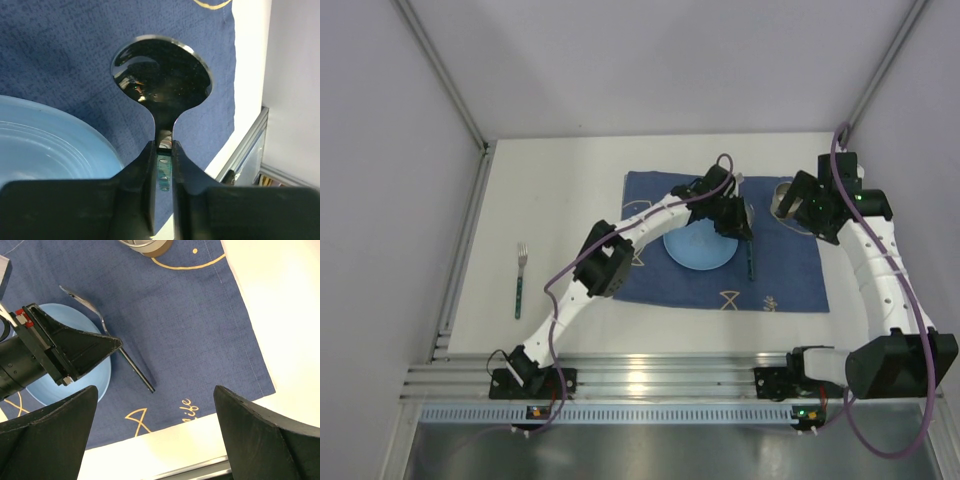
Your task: Set the dinner table for one person
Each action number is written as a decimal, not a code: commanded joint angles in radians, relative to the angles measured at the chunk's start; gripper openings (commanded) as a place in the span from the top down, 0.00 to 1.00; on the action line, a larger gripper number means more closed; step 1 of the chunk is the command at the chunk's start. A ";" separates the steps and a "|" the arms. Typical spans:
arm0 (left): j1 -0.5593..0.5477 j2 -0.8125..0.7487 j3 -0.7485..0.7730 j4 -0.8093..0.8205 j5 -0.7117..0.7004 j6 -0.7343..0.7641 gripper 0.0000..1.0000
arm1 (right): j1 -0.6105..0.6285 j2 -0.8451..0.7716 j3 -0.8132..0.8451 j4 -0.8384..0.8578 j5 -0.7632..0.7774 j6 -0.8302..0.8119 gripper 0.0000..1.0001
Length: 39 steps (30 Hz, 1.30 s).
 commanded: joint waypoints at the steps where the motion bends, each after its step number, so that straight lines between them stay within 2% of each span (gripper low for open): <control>1: -0.009 -0.008 0.049 -0.009 -0.002 0.025 0.77 | -0.005 -0.022 0.000 0.013 -0.012 -0.014 0.00; 6: -0.018 -0.022 0.052 0.003 0.006 0.049 0.58 | -0.005 -0.022 -0.014 0.026 -0.019 -0.014 0.00; 7: -0.018 -0.025 0.056 0.008 0.011 0.051 0.50 | -0.005 -0.023 -0.016 0.026 -0.021 -0.014 0.00; 8: -0.019 -0.036 0.058 0.010 0.015 0.054 0.48 | -0.005 -0.023 -0.022 0.027 -0.021 -0.014 0.00; 10: -0.023 -0.050 0.056 0.010 0.015 0.061 0.38 | -0.005 -0.026 -0.026 0.032 -0.019 -0.014 0.00; 14: -0.010 -0.137 0.055 -0.067 -0.014 0.120 0.35 | -0.005 -0.031 -0.033 0.035 -0.024 -0.014 0.00; 17: 0.052 -0.315 -0.054 -0.122 -0.113 0.181 0.35 | -0.006 -0.049 -0.031 0.035 -0.027 -0.020 0.00; 18: 0.110 -0.385 -0.115 -0.134 -0.141 0.193 0.35 | -0.005 -0.054 -0.037 0.035 -0.030 -0.022 0.00; 19: 0.146 -0.507 -0.257 -0.142 -0.206 0.202 0.35 | -0.006 -0.060 -0.040 0.036 -0.035 -0.022 0.00; 21: 0.281 -0.634 -0.412 -0.194 -0.276 0.241 0.34 | -0.006 -0.058 -0.055 0.044 -0.056 -0.020 0.00; 22: 0.331 -0.731 -0.562 -0.222 -0.323 0.261 0.35 | -0.005 -0.058 -0.062 0.050 -0.065 -0.020 0.00; 23: 0.380 -0.767 -0.636 -0.260 -0.451 0.320 0.35 | -0.005 -0.055 -0.074 0.056 -0.074 -0.016 0.00; 24: 0.475 -0.793 -0.768 -0.317 -0.538 0.357 0.36 | -0.005 -0.052 -0.078 0.069 -0.094 -0.016 0.00; 25: 0.520 -0.829 -0.833 -0.343 -0.616 0.395 0.37 | -0.006 -0.045 -0.080 0.075 -0.102 -0.014 0.00; 26: 0.613 -0.834 -0.935 -0.368 -0.756 0.455 0.37 | -0.005 -0.042 -0.079 0.082 -0.119 -0.013 0.00; 27: 0.667 -0.831 -0.976 -0.389 -0.787 0.474 0.37 | -0.005 -0.031 -0.074 0.084 -0.125 -0.013 0.00; 28: 0.722 -0.824 -1.010 -0.429 -0.802 0.492 0.38 | -0.003 -0.016 -0.068 0.084 -0.131 -0.013 0.00; 29: 0.837 -0.805 -1.037 -0.449 -0.820 0.486 0.38 | -0.003 -0.006 -0.051 0.084 -0.136 -0.019 0.00; 32: 1.011 -0.820 -1.140 -0.462 -0.725 0.500 0.36 | 0.009 0.018 -0.030 0.087 -0.145 -0.020 0.00; 35: 1.089 -0.869 -1.195 -0.406 -0.643 0.535 0.34 | 0.017 0.043 -0.019 0.089 -0.151 -0.019 0.00; 39: 1.097 -0.849 -1.196 -0.406 -0.614 0.545 0.34 | 0.026 0.063 -0.010 0.089 -0.151 -0.024 0.00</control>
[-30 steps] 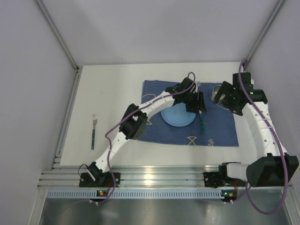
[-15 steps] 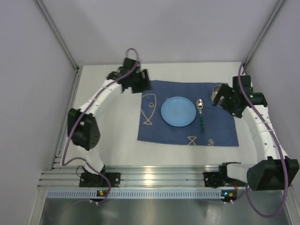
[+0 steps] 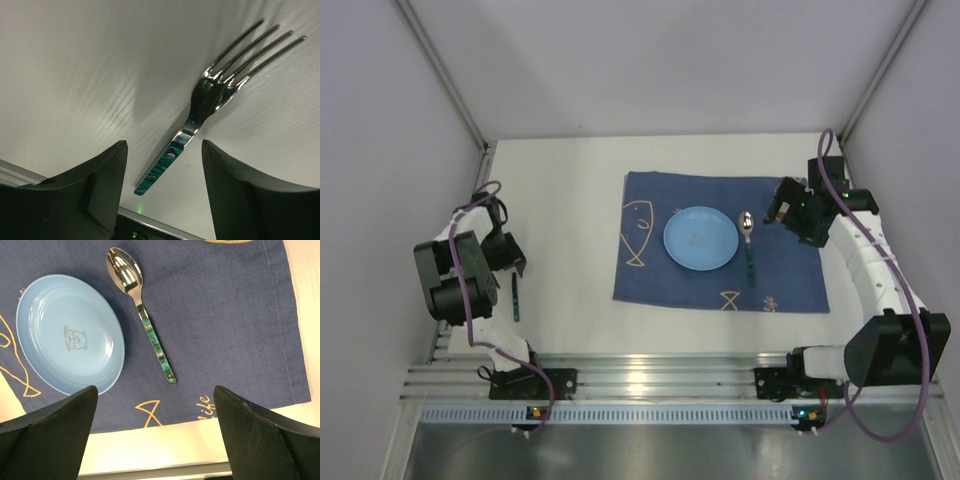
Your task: Set the dinner table for one person
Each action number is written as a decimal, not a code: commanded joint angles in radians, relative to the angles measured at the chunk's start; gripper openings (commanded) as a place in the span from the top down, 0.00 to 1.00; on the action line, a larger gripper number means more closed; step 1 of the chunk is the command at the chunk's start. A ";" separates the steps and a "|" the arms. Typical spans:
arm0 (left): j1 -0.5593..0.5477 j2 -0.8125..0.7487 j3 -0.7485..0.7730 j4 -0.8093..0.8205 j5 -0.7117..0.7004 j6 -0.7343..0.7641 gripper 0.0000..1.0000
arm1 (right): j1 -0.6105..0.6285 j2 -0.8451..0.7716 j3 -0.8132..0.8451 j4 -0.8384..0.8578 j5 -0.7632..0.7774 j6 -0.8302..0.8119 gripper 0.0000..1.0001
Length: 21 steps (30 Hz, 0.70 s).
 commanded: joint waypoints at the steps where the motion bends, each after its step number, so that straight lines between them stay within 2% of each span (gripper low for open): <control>1: -0.007 -0.007 -0.008 -0.016 0.033 0.043 0.34 | 0.014 0.004 0.059 0.023 -0.011 -0.014 0.00; 4: 0.000 0.022 -0.005 -0.007 0.048 0.043 0.36 | 0.018 0.007 0.063 0.020 -0.010 -0.016 0.00; 6: 0.009 0.042 -0.003 -0.001 0.062 0.042 0.42 | 0.018 0.006 0.065 0.017 -0.010 -0.017 0.00; 8: 0.019 0.072 -0.008 0.005 0.073 0.037 0.60 | 0.018 0.007 0.065 0.017 -0.010 -0.021 0.00; 10: 0.022 0.104 -0.011 0.010 0.073 0.034 0.72 | 0.018 0.006 0.065 0.017 -0.007 -0.022 0.00; 12: 0.023 0.114 -0.023 0.014 0.068 0.031 0.80 | 0.018 0.004 0.063 0.017 0.004 -0.024 0.00; 14: 0.023 0.112 -0.043 0.033 0.062 0.028 0.97 | 0.018 0.003 0.063 0.016 0.016 -0.030 0.00; 15: 0.023 0.114 -0.049 0.039 0.059 0.025 1.00 | 0.018 0.001 0.062 0.016 0.018 -0.030 0.00; 19: 0.017 0.114 -0.029 0.022 0.055 0.017 1.00 | 0.018 0.007 0.059 0.020 0.018 -0.034 0.00; 21: 0.000 0.088 0.040 -0.002 0.064 0.014 1.00 | 0.018 0.012 0.062 0.023 0.016 -0.034 0.00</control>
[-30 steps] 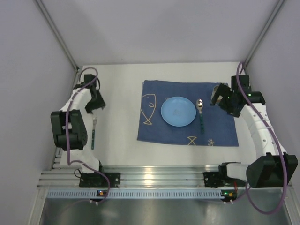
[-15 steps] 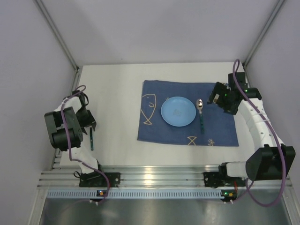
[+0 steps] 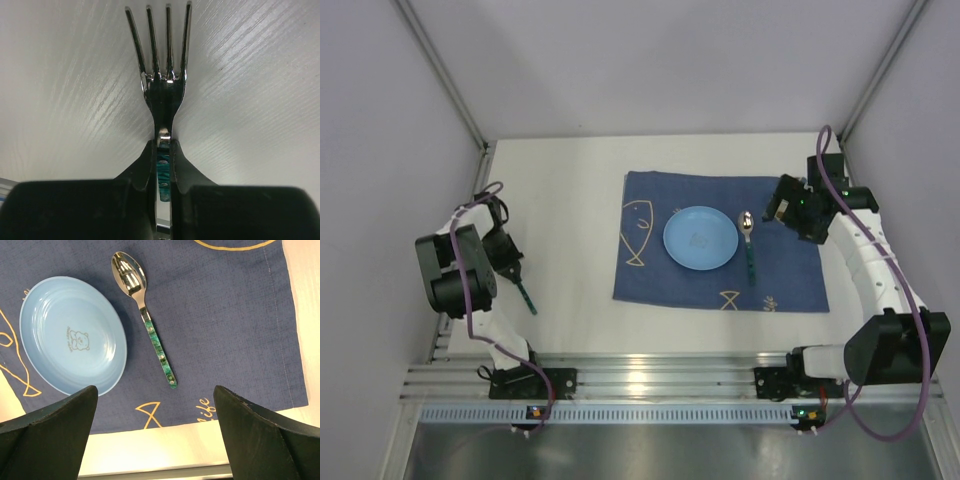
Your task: Set the dinner table for one person
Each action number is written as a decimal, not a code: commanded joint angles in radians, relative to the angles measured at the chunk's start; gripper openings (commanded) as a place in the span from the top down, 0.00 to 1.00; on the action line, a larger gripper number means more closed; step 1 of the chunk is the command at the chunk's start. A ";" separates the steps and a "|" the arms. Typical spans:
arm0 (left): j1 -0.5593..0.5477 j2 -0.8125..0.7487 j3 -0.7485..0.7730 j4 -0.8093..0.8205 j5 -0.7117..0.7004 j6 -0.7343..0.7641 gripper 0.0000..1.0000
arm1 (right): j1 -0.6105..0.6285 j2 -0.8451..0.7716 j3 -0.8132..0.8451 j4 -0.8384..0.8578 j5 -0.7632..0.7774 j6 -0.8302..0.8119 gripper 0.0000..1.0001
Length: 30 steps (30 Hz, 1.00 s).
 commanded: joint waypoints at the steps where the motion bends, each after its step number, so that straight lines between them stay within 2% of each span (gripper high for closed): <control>1: -0.044 0.024 0.054 -0.010 -0.033 -0.008 1.00 | 0.009 0.010 0.044 0.023 0.010 -0.018 0.00; 3: -0.100 0.004 0.168 -0.030 0.005 -0.006 1.00 | 0.007 0.022 0.049 0.027 -0.006 -0.016 0.00; 8: -0.392 0.096 0.444 -0.098 0.037 -0.063 1.00 | 0.010 0.048 0.080 0.030 -0.043 -0.016 0.00; 10: -0.496 0.149 0.481 -0.081 0.092 -0.101 1.00 | 0.010 0.050 0.093 0.026 -0.041 -0.016 0.00; 13: -0.616 0.232 0.530 -0.057 0.094 -0.130 1.00 | 0.010 0.044 0.093 0.020 -0.035 -0.021 0.00; 19: -0.737 0.356 0.642 -0.053 0.148 -0.170 1.00 | 0.009 0.008 0.058 0.020 0.002 -0.032 0.00; 26: -0.789 0.438 0.699 -0.012 0.243 -0.227 1.00 | 0.008 0.004 0.046 0.024 0.016 -0.036 0.00; 30: -0.796 0.432 0.720 0.012 0.240 -0.256 1.00 | 0.009 0.016 0.057 0.024 0.014 -0.038 0.00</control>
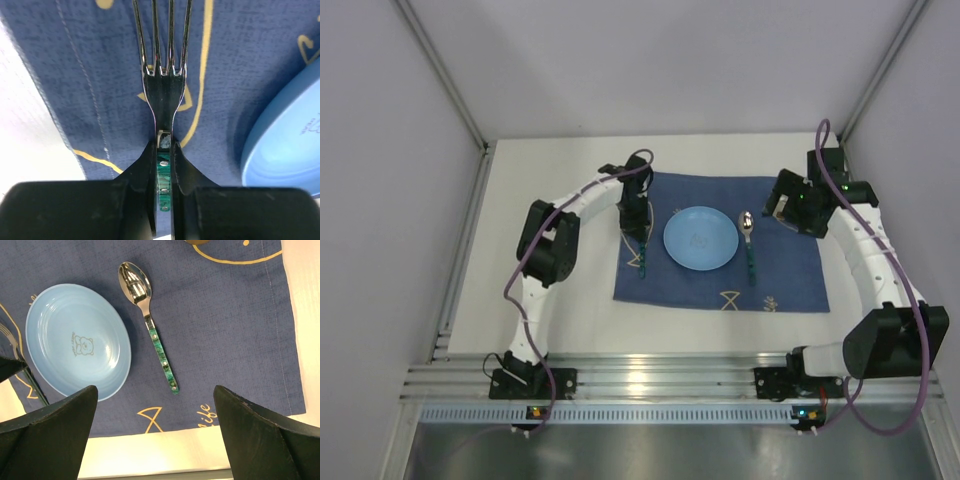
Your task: Set the dinner table for one person
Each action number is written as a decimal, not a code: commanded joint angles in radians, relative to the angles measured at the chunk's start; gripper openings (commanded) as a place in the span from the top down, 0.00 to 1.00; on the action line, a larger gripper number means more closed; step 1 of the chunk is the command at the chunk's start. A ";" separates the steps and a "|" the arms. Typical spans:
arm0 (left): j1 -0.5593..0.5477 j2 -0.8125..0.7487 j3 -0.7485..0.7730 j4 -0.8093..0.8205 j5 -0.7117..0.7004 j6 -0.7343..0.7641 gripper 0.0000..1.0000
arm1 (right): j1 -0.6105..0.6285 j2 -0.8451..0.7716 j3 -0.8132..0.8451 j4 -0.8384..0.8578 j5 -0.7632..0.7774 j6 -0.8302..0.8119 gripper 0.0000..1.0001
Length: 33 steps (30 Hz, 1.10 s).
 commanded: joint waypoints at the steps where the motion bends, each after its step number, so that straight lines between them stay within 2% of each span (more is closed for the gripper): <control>1: -0.013 -0.015 0.046 0.040 0.020 -0.044 1.00 | 0.007 -0.015 0.017 0.020 0.016 -0.017 0.00; 3: -0.013 -0.018 0.049 0.038 0.001 -0.026 1.00 | 0.008 -0.012 0.016 0.022 0.019 -0.019 0.00; 6: -0.013 -0.007 0.055 0.005 -0.040 0.002 0.72 | 0.008 -0.005 0.017 0.023 0.010 -0.020 0.00; 7: -0.013 -0.018 0.046 0.002 -0.081 0.004 0.52 | 0.007 -0.005 0.023 0.025 0.000 -0.023 0.00; 8: -0.013 -0.030 0.035 0.006 -0.103 0.011 0.43 | 0.008 -0.003 0.030 0.026 -0.005 -0.029 0.00; 10: -0.007 -0.073 -0.012 0.029 -0.178 0.045 0.27 | 0.008 -0.008 0.051 0.034 -0.010 -0.037 0.00; 12: 0.027 -0.159 -0.057 0.063 -0.242 0.082 0.21 | 0.007 -0.015 0.075 0.041 -0.029 -0.040 0.00; 15: 0.093 -0.297 -0.180 0.141 -0.302 0.111 0.20 | 0.008 -0.020 0.105 0.063 -0.056 -0.034 0.00; 16: 0.151 -0.343 -0.260 0.161 -0.322 0.114 0.21 | 0.007 -0.023 0.108 0.077 -0.060 -0.030 0.00; 17: 0.182 -0.392 -0.316 0.257 -0.350 0.123 0.22 | 0.008 -0.031 0.109 0.092 -0.074 -0.028 0.00; 18: 0.209 -0.509 -0.385 0.322 -0.403 0.154 0.22 | 0.007 -0.052 0.106 0.106 -0.076 -0.023 0.00; 19: 0.255 -0.570 -0.548 0.422 -0.423 0.187 0.22 | 0.008 -0.070 0.091 0.144 -0.077 -0.025 0.00; 20: 0.274 -0.630 -0.642 0.522 -0.431 0.233 0.22 | 0.008 -0.083 0.079 0.164 -0.067 -0.025 0.00; 21: 0.303 -0.750 -0.740 0.759 -0.436 0.311 0.22 | 0.008 -0.106 0.064 0.176 -0.051 -0.033 0.00; 22: 0.315 -0.795 -0.934 0.873 -0.446 0.348 0.21 | 0.008 -0.110 0.060 0.183 -0.036 -0.042 0.00; 23: 0.322 -0.843 -1.024 0.990 -0.453 0.381 0.21 | 0.008 -0.113 0.057 0.183 -0.021 -0.049 0.00; 24: 0.326 -0.877 -1.113 1.220 -0.451 0.461 0.21 | 0.008 -0.118 0.051 0.183 -0.019 -0.078 0.00; 25: 0.337 -0.918 -1.254 1.311 -0.441 0.496 0.21 | 0.007 -0.123 0.033 0.193 -0.019 -0.088 0.00; 27: 0.361 -0.920 -1.341 1.489 -0.462 0.487 0.16 | 0.010 -0.138 0.001 0.207 0.004 -0.102 0.00; 30: 0.413 -0.851 -1.379 1.535 -0.441 0.415 0.17 | 0.013 -0.140 -0.032 0.222 -0.007 -0.100 0.00; 33: 0.418 -0.778 -1.413 1.681 -0.407 0.470 0.17 | 0.013 -0.133 -0.042 0.230 -0.007 -0.103 0.00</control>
